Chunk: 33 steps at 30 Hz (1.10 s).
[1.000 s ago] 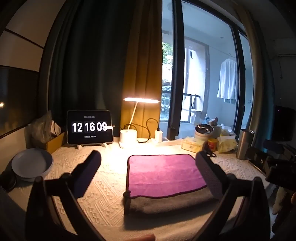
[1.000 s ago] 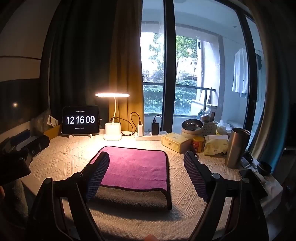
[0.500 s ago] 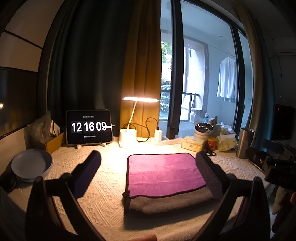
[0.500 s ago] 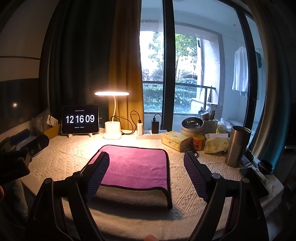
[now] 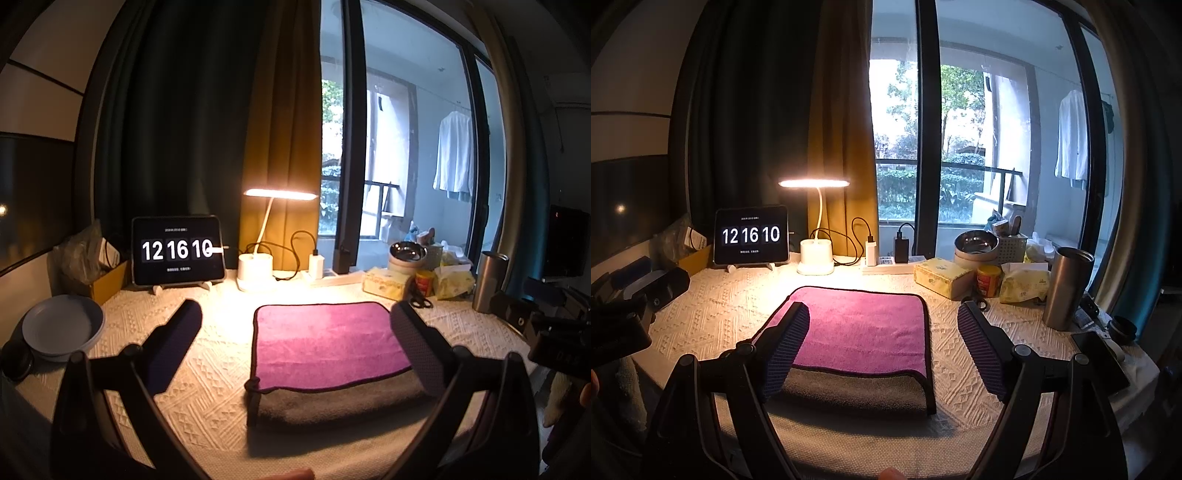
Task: Fold towel
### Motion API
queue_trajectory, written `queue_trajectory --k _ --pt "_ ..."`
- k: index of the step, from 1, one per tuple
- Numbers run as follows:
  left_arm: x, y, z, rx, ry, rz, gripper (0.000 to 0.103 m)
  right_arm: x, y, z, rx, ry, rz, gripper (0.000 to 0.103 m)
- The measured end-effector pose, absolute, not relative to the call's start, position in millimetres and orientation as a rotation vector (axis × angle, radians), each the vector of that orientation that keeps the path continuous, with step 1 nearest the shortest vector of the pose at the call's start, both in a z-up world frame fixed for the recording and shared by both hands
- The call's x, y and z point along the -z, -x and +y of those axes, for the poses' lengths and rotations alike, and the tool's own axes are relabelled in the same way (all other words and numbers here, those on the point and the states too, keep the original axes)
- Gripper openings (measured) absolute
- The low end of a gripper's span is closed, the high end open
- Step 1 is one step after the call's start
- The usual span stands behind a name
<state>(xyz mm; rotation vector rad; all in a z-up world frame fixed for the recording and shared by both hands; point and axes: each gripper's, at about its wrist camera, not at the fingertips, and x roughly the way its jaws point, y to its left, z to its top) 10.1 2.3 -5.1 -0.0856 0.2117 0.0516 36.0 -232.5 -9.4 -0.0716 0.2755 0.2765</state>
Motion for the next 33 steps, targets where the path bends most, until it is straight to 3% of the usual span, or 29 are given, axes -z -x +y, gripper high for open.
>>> queue_trajectory --k 33 --pt "8.0 -14.4 1.9 -0.055 0.083 0.221 0.103 15.1 -41.7 -233.1 -0.272 0.062 0.292 0.085"
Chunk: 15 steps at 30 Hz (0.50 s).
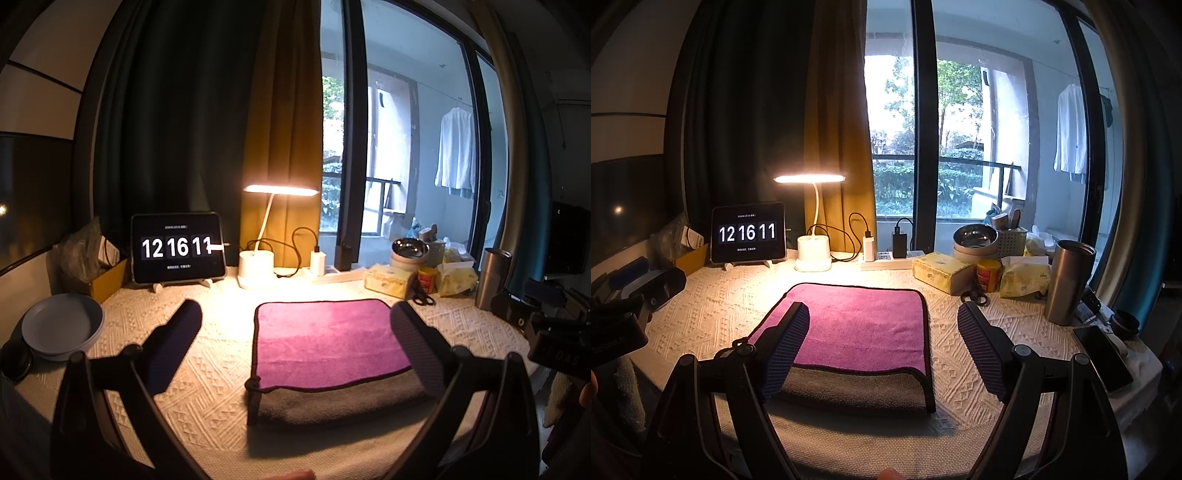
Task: Fold towel
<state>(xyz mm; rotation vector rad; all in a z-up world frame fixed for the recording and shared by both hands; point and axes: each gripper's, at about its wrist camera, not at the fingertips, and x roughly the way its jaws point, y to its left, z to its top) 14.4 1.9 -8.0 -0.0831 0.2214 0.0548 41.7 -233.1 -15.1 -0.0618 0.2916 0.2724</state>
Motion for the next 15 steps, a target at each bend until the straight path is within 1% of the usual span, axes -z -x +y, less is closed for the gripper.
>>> queue_trajectory --k 15 --pt "8.7 -15.9 2.4 -0.053 0.081 0.225 0.103 16.1 -43.6 -233.3 -0.271 0.059 0.296 0.085"
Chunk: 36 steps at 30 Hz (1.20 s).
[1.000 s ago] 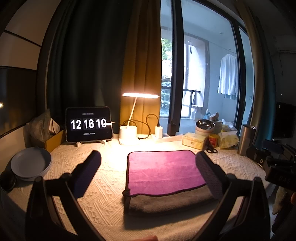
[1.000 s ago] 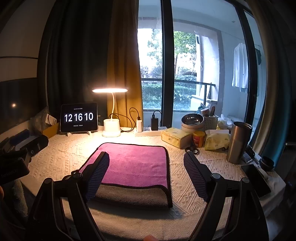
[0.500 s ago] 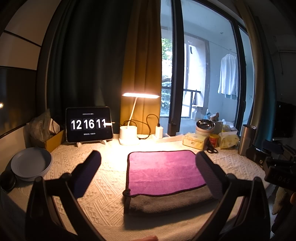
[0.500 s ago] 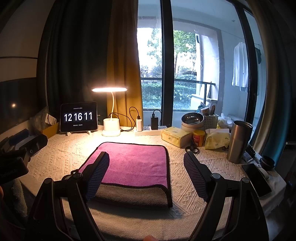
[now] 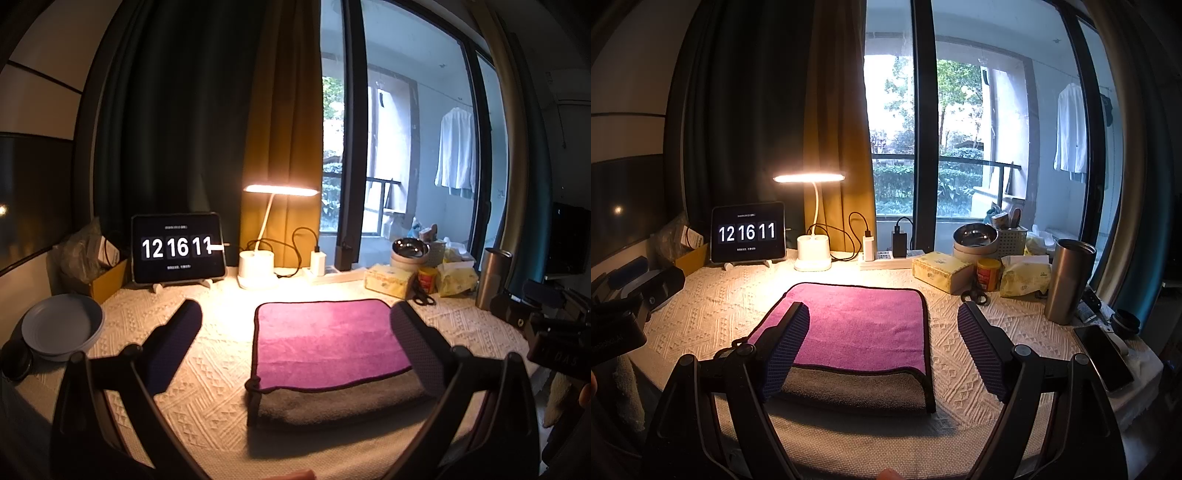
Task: Fold towel
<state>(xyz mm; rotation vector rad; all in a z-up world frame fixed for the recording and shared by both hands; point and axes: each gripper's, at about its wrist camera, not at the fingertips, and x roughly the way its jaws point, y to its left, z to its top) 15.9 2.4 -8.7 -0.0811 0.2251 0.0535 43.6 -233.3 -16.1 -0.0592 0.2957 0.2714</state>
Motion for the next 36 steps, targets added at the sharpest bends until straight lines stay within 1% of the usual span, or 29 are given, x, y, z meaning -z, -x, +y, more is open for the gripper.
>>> queue_trajectory --k 7,11,19,27,30,33,35,36 --pt "12 -24 0 -0.052 0.073 0.253 0.103 20 -49 -235 -0.274 0.053 0.312 0.085" --pt "19 -36 -2 -0.047 0.069 0.304 0.103 24 -56 -236 -0.278 0.047 0.333 0.085" --pt "48 -74 -4 -0.033 0.074 0.474 0.102 38 -80 -238 -0.281 0.031 0.399 0.085" --pt "86 -107 -1 -0.032 0.1 0.633 0.102 68 -113 -245 -0.271 0.007 0.527 0.085" --pt "99 -116 2 -0.027 0.111 0.69 0.101 82 -125 -246 -0.288 -0.005 0.581 0.084" --pt "108 -123 3 -0.023 0.104 0.732 0.101 95 -138 -244 -0.296 -0.003 0.64 0.076" --pt "111 -126 4 -0.019 0.102 0.75 0.098 103 -145 -243 -0.298 0.002 0.676 0.075" --pt "113 -128 4 -0.015 0.101 0.762 0.092 106 -149 -243 -0.299 0.003 0.691 0.075"
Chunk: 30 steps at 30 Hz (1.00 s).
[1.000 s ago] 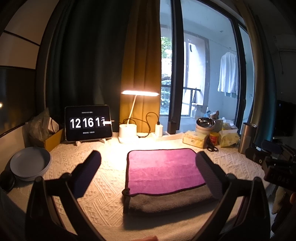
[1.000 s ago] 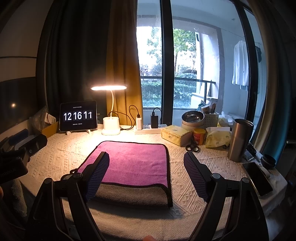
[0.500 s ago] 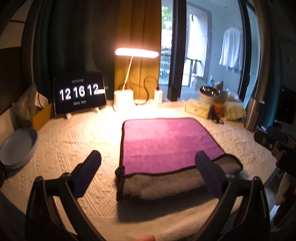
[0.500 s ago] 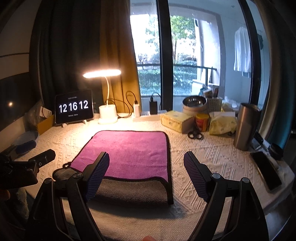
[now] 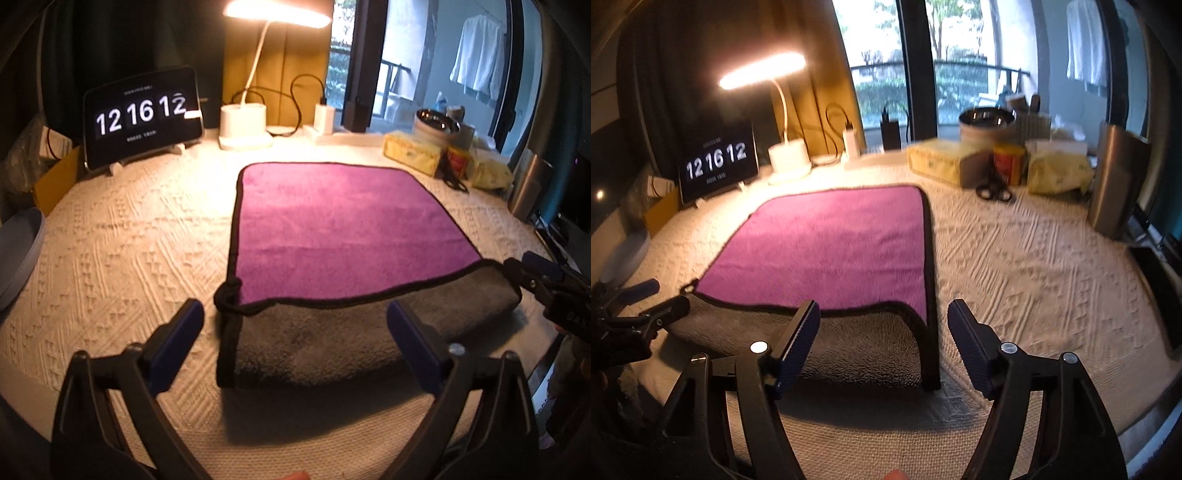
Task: Fold towel
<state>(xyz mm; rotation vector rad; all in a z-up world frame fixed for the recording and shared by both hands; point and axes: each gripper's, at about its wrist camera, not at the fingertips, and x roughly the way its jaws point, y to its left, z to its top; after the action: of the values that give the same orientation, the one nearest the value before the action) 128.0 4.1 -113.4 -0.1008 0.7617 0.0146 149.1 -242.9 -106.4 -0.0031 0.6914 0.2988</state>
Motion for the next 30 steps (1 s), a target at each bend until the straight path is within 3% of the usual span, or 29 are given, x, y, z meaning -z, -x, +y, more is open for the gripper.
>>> queue_trajectory --k 6,9,12,16,18,24,30 --pt "124 -134 3 -0.007 0.093 0.813 0.081 122 -163 -244 -0.288 0.01 0.752 0.073" --pt "127 -134 4 -0.005 0.093 0.821 0.072 127 -166 -242 -0.285 0.02 0.763 0.062" --pt "131 -136 6 0.004 0.099 0.84 0.059 131 -166 -238 -0.304 0.044 0.767 0.048" --pt "134 -136 8 0.012 0.103 0.852 0.046 132 -163 -235 -0.307 0.089 0.745 0.015" --pt "133 -135 9 0.012 0.101 0.85 0.041 131 -163 -236 -0.318 0.091 0.737 0.009" --pt "130 -132 9 0.04 0.116 0.834 0.022 126 -158 -237 -0.334 0.097 0.696 0.005" --pt "115 -128 8 0.048 0.103 0.79 0.018 112 -153 -238 -0.331 0.103 0.643 0.005"
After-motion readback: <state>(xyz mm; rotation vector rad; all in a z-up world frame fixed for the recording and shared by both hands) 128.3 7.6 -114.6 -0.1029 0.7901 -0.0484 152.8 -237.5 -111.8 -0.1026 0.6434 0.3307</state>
